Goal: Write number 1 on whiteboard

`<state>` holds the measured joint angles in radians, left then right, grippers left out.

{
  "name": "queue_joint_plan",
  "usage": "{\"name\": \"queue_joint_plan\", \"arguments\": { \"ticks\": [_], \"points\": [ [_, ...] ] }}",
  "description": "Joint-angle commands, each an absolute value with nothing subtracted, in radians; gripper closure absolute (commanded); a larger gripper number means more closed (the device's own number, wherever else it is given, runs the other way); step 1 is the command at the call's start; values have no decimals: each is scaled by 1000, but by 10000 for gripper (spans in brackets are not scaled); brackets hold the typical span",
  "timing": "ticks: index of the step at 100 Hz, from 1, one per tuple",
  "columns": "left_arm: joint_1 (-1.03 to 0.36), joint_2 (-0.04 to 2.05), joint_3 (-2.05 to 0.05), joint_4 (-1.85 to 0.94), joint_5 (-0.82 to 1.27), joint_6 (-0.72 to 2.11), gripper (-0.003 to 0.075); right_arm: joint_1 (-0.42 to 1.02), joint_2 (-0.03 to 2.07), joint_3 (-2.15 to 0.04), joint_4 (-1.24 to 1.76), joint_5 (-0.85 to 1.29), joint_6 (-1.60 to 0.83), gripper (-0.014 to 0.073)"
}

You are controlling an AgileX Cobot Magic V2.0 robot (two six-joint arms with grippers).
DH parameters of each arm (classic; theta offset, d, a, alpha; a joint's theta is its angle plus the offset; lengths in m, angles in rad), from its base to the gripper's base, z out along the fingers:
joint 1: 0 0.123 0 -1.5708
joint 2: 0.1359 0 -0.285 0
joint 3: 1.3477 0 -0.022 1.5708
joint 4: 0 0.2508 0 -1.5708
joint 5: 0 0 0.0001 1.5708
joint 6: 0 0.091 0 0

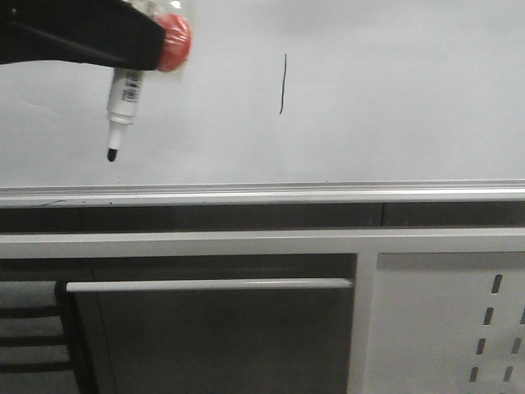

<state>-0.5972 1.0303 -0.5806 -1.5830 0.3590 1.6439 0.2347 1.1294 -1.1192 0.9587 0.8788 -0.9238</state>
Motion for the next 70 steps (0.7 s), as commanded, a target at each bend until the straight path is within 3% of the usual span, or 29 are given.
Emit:
{"name": "queue_joint_plan", "arguments": {
  "ticks": [1,70],
  "points": [
    [-601,989,-579,-1788,274,1738,741,193,1080,-1151,1011,849,-921,157],
    [-597,1245,-824,-1858,60,1929,741,187,1059,-1151,1018,819,-921,157]
  ]
}}
